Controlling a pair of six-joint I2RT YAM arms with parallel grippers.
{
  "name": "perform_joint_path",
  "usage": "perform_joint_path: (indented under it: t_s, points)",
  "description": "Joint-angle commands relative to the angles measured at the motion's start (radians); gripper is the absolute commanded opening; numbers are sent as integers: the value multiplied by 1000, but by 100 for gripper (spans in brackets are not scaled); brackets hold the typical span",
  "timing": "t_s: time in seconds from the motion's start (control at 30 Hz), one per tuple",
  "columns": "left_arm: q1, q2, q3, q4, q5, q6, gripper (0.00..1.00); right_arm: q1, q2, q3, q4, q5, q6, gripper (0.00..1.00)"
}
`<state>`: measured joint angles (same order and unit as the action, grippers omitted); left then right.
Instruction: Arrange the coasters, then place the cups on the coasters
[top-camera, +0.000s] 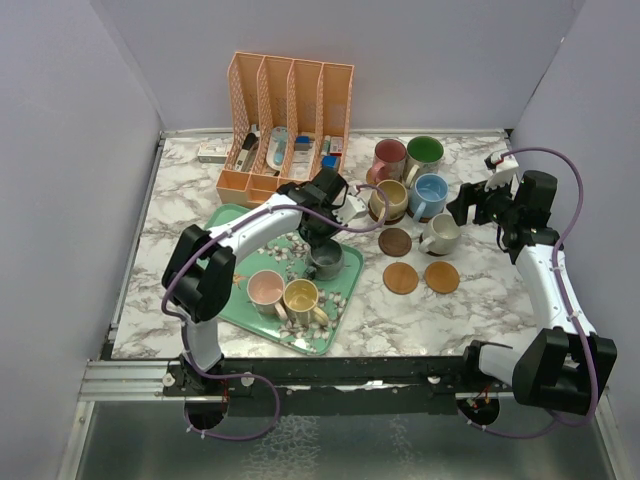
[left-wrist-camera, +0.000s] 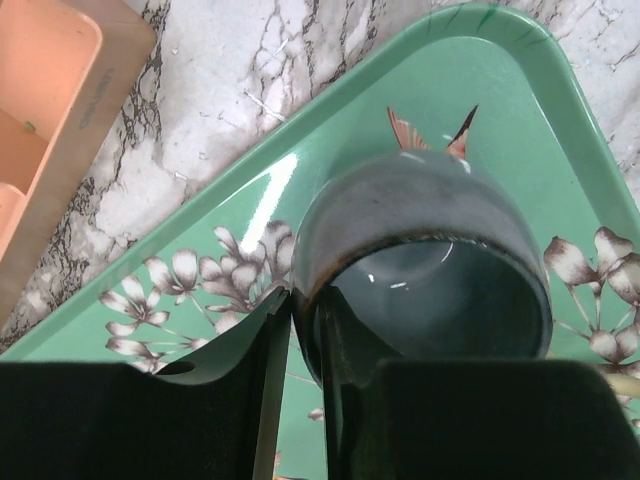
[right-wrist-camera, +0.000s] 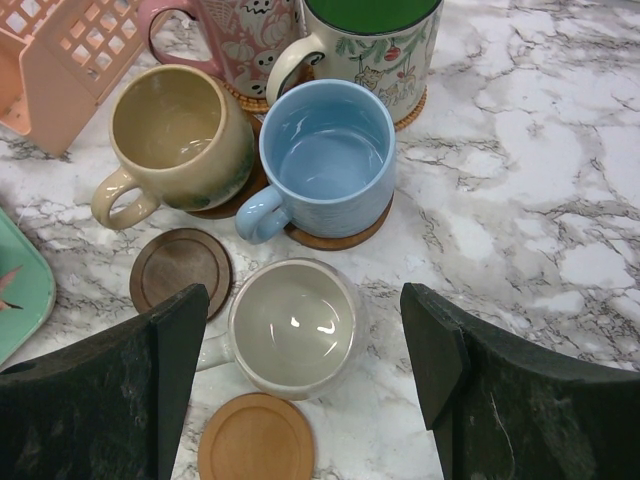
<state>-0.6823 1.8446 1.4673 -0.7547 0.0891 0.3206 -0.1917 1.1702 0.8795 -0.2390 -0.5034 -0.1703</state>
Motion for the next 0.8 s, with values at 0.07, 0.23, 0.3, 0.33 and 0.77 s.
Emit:
perform_joint_path:
  t_s: [0.07, 0.23, 0.3, 0.33, 0.77]
  points:
    - [-7, 27, 61, -25, 17, -29, 13, -5, -15, -4, 9, -20, -13, 79]
    - [-22, 36, 124, -45, 20, -28, 2, -5, -18, -5, 9, -18, -12, 79]
    - [-30, 38, 153, -54, 20, -26, 0, -5, -21, -6, 8, -14, -14, 79]
    - [-34, 39, 169, -59, 21, -26, 0, -5, -23, -6, 10, -13, -14, 79]
    - [-111, 136, 439, -109, 9, -68, 0, -5, -23, -7, 13, 15, -15, 79]
